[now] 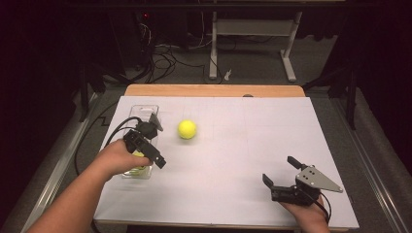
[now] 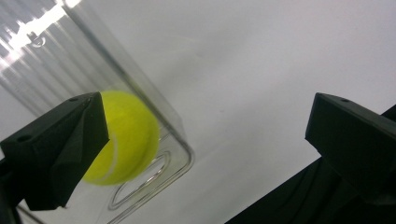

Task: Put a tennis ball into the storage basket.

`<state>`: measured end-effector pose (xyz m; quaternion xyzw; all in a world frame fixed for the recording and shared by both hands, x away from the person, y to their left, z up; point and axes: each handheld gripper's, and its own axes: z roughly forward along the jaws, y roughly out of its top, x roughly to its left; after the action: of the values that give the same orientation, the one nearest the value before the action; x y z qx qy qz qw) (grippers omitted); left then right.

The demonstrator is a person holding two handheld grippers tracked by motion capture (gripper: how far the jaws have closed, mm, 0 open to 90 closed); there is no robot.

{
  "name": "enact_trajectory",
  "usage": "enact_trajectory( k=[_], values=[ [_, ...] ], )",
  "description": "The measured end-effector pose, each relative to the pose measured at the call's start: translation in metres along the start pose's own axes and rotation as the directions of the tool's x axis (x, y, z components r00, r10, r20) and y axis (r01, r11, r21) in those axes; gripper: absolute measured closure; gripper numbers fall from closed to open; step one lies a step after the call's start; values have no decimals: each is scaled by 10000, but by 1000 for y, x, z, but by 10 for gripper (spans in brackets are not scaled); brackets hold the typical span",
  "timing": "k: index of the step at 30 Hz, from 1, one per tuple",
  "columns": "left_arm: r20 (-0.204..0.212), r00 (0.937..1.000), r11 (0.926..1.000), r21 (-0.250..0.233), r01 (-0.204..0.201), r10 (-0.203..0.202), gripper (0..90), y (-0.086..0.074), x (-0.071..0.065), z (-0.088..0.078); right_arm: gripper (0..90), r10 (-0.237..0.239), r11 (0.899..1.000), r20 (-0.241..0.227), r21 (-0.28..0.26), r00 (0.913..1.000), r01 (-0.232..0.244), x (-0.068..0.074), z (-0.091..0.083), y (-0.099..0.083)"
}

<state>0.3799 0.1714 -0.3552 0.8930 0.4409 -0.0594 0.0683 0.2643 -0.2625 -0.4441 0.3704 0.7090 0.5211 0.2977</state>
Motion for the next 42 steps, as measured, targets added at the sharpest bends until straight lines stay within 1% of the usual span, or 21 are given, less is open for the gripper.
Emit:
enact_trajectory(
  k=[5, 6, 18, 20, 25, 35, 42],
  values=[
    [60, 9998, 9998, -28, -186, 186, 6, 8, -11, 5, 1, 2, 10000, 3, -9, 10000, -2, 0, 0, 0],
    [76, 9996, 9996, 5, -275, 275, 6, 9, -12, 6, 1, 4, 10000, 4, -7, 10000, -4, 0, 0, 0],
    [171, 9976, 9977, 37, -678, 677, 6, 25, -36, 16, 1, -13, 10000, -25, -19, 10000, 13, 0, 0, 0],
    [174, 9978, 9979, 34, -641, 641, 6, 28, -40, 19, 1, -10, 10000, -39, -13, 10000, 10, 0, 0, 0],
    [195, 9969, 9970, 71, -768, 767, 6, 34, -47, 24, 1, -10, 10000, -36, -22, 10000, 10, 0, 0, 0],
    [258, 9959, 9962, 54, -873, 871, 6, 38, -53, 30, 1, -1, 10000, -44, -39, 10000, 0, 0, -1, 0],
    [441, 9950, 9959, 80, -900, 895, 6, 37, -54, 36, 1, 0, 10000, -54, -30, 10000, 0, 0, 0, 0]
  ],
)
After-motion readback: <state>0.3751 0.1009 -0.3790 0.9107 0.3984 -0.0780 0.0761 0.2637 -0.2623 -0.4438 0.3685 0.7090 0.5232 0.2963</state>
